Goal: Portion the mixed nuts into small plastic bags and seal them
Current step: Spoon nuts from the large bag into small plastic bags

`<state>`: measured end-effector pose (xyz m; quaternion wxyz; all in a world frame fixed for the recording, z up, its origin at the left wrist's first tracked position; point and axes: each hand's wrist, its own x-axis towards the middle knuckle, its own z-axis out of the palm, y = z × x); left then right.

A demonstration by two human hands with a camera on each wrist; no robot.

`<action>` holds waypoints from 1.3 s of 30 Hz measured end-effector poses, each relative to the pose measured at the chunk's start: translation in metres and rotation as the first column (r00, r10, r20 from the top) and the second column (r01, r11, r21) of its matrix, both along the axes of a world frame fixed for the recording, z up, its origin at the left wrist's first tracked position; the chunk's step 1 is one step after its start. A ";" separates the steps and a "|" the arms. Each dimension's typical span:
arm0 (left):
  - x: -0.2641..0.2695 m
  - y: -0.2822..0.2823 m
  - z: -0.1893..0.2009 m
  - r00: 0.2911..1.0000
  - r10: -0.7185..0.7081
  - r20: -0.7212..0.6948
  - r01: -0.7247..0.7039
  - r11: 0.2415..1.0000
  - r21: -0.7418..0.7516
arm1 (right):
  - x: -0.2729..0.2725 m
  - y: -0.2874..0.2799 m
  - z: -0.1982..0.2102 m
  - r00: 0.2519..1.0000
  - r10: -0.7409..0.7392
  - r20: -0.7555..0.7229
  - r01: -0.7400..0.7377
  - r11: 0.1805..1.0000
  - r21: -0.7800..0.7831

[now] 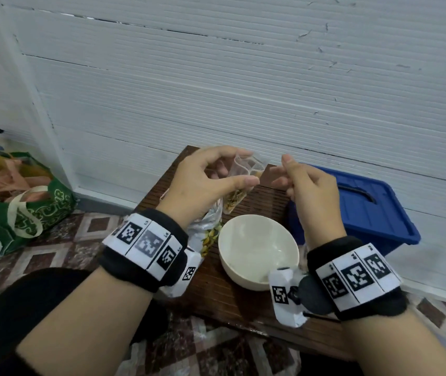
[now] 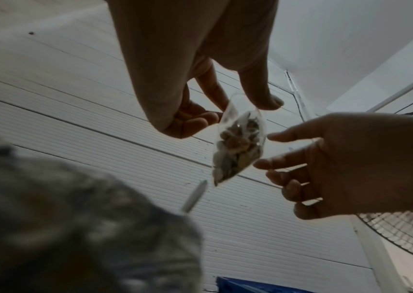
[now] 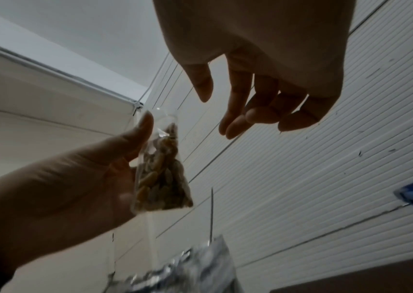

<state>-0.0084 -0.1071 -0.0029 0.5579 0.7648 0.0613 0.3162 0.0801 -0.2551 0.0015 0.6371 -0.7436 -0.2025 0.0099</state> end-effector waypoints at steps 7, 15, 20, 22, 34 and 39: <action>0.026 -0.053 -0.015 0.997 -0.072 0.018 0.072 0.997 0.014 | 0.003 -0.052 0.015 0.995 0.089 -0.039 -0.091 0.995 -0.033; 0.047 -0.106 -0.036 0.974 -0.218 -0.067 0.215 0.975 -0.060 | 0.023 -0.104 0.002 0.995 -0.035 0.090 0.057 0.966 -0.252; 0.053 -0.115 -0.056 0.952 -0.222 -0.209 0.211 0.975 -0.071 | 0.037 -0.140 -0.005 0.976 -0.201 0.081 0.217 0.922 -0.321; 0.055 -0.112 -0.064 0.945 -0.166 -0.281 0.164 0.986 -0.031 | 0.040 -0.152 -0.009 0.964 -0.255 0.072 0.263 0.891 -0.370; 0.062 -0.092 -0.113 0.784 0.036 -0.620 0.021 0.996 0.086 | 0.059 -0.169 -0.076 0.938 -0.340 0.069 0.277 0.614 -0.739; 0.063 -0.089 -0.128 0.693 0.114 -0.712 0.034 0.981 0.190 | 0.058 -0.164 -0.092 0.921 -0.389 0.008 0.249 0.573 -0.781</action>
